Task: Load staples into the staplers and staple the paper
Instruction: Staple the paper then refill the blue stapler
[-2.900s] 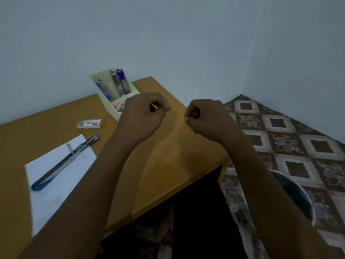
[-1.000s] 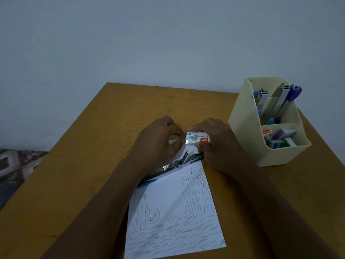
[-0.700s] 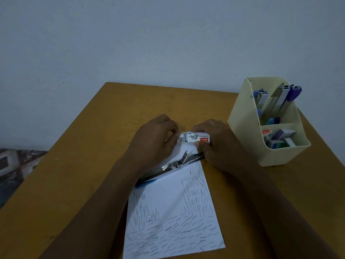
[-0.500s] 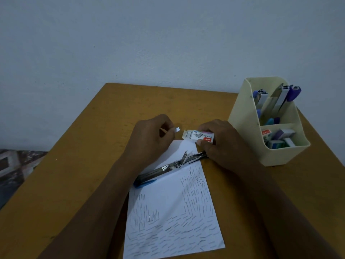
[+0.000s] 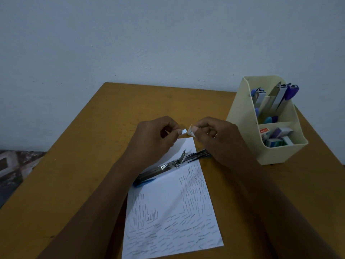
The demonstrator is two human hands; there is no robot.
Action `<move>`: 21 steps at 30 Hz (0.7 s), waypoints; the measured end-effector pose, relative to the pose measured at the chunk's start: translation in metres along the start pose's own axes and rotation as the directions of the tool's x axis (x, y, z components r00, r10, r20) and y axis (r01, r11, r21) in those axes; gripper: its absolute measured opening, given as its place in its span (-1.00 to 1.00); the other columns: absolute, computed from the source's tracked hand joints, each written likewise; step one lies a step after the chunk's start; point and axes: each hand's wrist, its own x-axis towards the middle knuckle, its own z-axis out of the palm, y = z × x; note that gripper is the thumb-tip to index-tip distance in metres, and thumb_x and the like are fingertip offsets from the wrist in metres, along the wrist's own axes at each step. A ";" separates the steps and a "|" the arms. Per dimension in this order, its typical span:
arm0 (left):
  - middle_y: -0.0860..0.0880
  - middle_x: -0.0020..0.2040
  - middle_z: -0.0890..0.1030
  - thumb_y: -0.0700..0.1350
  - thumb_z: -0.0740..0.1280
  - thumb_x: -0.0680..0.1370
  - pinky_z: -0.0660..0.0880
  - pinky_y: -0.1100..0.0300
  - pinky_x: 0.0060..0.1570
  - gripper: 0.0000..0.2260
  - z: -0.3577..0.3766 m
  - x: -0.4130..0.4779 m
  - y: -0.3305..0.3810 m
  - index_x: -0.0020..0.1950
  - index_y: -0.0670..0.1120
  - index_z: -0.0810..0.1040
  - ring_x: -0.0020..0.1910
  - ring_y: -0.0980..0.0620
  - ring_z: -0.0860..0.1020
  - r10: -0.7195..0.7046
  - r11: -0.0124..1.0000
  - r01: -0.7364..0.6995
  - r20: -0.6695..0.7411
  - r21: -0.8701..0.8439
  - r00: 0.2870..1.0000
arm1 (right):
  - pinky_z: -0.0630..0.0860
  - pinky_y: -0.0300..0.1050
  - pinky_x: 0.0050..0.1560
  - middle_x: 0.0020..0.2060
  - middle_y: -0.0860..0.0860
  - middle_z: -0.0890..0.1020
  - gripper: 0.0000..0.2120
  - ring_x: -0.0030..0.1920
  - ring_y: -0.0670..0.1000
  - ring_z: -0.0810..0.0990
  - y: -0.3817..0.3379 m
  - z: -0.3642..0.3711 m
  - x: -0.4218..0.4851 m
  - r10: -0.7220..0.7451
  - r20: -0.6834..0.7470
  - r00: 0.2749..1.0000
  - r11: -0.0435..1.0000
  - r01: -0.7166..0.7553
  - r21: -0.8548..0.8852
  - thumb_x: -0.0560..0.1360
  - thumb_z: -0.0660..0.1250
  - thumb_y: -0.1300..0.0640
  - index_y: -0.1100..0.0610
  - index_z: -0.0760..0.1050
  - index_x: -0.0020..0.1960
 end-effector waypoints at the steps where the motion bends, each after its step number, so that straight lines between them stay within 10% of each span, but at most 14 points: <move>1: 0.10 -0.32 0.61 -0.12 0.40 0.51 0.48 0.36 -0.39 -0.97 0.000 0.000 0.000 -0.08 -0.05 0.63 -0.37 0.14 0.57 0.014 1.000 -0.014 0.003 0.000 1.000 | 0.46 -0.43 -0.29 -0.27 -0.13 0.61 -0.90 -0.29 -0.18 0.57 0.000 0.001 -0.001 0.000 0.029 1.000 0.999 -0.002 0.048 0.50 0.35 0.11 0.06 0.59 0.00; 11: 0.13 -0.31 0.59 -0.14 0.41 0.51 0.51 0.29 -0.34 -0.96 0.000 -0.002 0.001 -0.07 -0.06 0.65 -0.34 0.17 0.55 0.027 0.997 -0.023 0.060 -0.068 0.998 | 0.60 -0.07 -0.23 -0.24 -0.18 0.59 -0.86 -0.30 -0.08 0.58 0.000 0.004 -0.005 -0.031 0.083 0.996 0.988 0.018 0.153 0.48 0.38 0.12 -0.05 0.53 0.02; 21: 0.08 -0.20 0.65 -0.18 0.46 0.46 0.45 0.44 -0.30 -0.88 0.002 -0.004 0.003 -0.02 -0.07 0.67 -0.26 0.15 0.58 0.073 0.996 -0.070 0.045 -0.057 0.996 | 0.47 -0.34 -0.28 -0.33 -0.21 0.54 -0.92 -0.25 -0.16 0.56 0.001 0.005 -0.006 -0.047 0.067 0.997 0.989 0.037 0.144 0.51 0.35 0.15 -0.02 0.51 -0.11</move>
